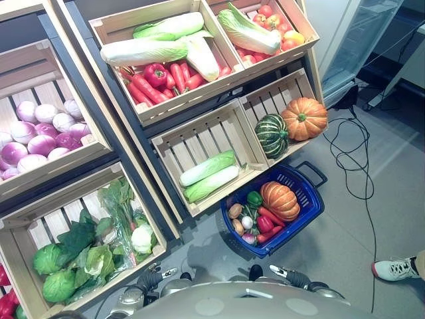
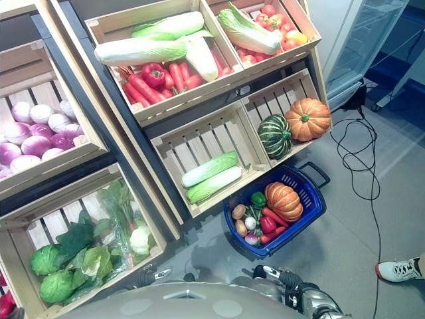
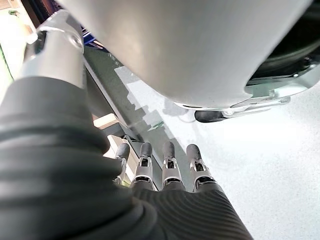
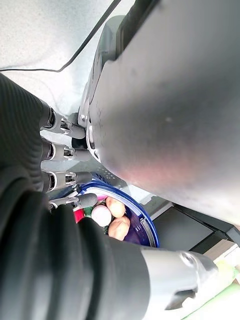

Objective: Pick up fruits and vegetables into the basket

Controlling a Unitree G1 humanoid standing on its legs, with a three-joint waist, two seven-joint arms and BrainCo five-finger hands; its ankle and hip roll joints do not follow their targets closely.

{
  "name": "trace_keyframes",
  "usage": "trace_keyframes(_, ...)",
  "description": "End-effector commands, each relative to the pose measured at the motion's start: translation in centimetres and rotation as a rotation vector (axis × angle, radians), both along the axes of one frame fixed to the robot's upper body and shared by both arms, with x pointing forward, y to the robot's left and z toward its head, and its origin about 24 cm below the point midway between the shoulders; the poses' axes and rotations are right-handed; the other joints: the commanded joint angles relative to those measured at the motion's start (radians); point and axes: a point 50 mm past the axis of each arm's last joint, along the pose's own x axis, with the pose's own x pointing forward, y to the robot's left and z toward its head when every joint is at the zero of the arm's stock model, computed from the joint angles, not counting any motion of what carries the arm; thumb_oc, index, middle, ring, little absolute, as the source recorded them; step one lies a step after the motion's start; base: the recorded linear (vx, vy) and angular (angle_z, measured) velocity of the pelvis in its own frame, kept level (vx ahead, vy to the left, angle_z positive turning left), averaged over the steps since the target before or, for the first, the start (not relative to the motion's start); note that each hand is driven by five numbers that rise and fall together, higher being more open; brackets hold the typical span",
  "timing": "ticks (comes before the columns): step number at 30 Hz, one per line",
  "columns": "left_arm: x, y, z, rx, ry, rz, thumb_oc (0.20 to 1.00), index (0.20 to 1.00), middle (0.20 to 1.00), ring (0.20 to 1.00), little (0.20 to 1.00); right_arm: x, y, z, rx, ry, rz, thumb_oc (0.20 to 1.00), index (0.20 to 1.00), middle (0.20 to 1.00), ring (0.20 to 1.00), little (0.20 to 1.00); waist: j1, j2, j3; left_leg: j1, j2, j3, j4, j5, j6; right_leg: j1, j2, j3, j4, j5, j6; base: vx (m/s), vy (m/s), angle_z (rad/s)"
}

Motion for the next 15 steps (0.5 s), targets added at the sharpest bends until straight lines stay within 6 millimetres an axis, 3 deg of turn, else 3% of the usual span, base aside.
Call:
trace_keyframes(1,2.71,-0.11,0.41,0.026,-0.044,-0.068,1.0,1.0,1.0,1.0,1.0,2.42,1.58,0.07,0.035,-0.047,0.034,1.0,1.0,1.0,1.0,1.0,-0.001,-0.016,0.058,-0.027,-0.018,0.005,0.006,-0.061,0.029,0.072,-0.039,-0.026,0.027,-0.097,0.06,0.0,0.0,0.0)
trace_keyframes(15,2.96,-0.5,0.38,0.013,-0.052,-0.078,1.0,1.0,1.0,1.0,1.0,2.09,1.58,0.01,0.043,-0.046,0.019,1.0,1.0,1.0,1.0,1.0,0.0,-0.019,0.055,-0.028,-0.02,-0.001,0.006,-0.063,0.03,0.075,-0.041,-0.035,0.029,-0.099,0.06,0.0,0.0,0.0)
